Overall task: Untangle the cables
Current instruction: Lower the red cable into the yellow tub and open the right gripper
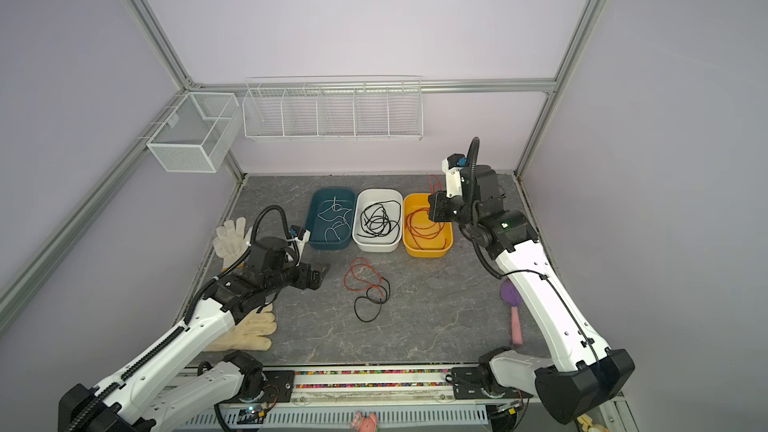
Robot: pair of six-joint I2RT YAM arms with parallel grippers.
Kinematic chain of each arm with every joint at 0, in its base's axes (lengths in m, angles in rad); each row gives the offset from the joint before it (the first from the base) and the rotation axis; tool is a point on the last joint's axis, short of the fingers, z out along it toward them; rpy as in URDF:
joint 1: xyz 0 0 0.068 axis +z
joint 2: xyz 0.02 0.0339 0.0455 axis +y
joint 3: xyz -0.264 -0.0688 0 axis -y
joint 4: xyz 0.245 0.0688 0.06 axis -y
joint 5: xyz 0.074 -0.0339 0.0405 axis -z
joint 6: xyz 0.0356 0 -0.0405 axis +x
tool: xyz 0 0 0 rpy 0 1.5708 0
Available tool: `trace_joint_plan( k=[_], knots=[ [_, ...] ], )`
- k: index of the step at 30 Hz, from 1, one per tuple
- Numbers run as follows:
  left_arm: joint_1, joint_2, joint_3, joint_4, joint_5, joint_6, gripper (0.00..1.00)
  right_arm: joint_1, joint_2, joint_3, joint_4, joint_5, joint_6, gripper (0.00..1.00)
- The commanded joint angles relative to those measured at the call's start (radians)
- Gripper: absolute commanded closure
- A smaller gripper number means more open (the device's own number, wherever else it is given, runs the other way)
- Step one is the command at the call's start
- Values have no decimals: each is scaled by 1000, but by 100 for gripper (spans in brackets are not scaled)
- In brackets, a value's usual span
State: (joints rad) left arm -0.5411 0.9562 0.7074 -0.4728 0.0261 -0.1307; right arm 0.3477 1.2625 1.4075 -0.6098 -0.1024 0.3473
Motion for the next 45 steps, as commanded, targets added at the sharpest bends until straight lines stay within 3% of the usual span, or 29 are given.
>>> trace_joint_plan(
  k=[1, 8, 22, 35, 45],
  knots=[
    [-21, 6, -7, -4, 13, 31, 1, -60, 41, -27, 61, -60, 57, 93],
    [-70, 18, -18, 0, 13, 53, 1, -136, 132, -60, 121, -70, 96, 93],
    [-100, 55, -8, -7, 15, 63, 1, -136, 383, -47, 185, -89, 129, 93],
    [-101, 59, -6, -10, 3, 65, 1, -83, 505, -8, 168, -43, 110, 92],
    [-102, 56, -5, -14, -12, 68, 1, -75, 488, -3, 126, -27, 111, 74]
  ],
)
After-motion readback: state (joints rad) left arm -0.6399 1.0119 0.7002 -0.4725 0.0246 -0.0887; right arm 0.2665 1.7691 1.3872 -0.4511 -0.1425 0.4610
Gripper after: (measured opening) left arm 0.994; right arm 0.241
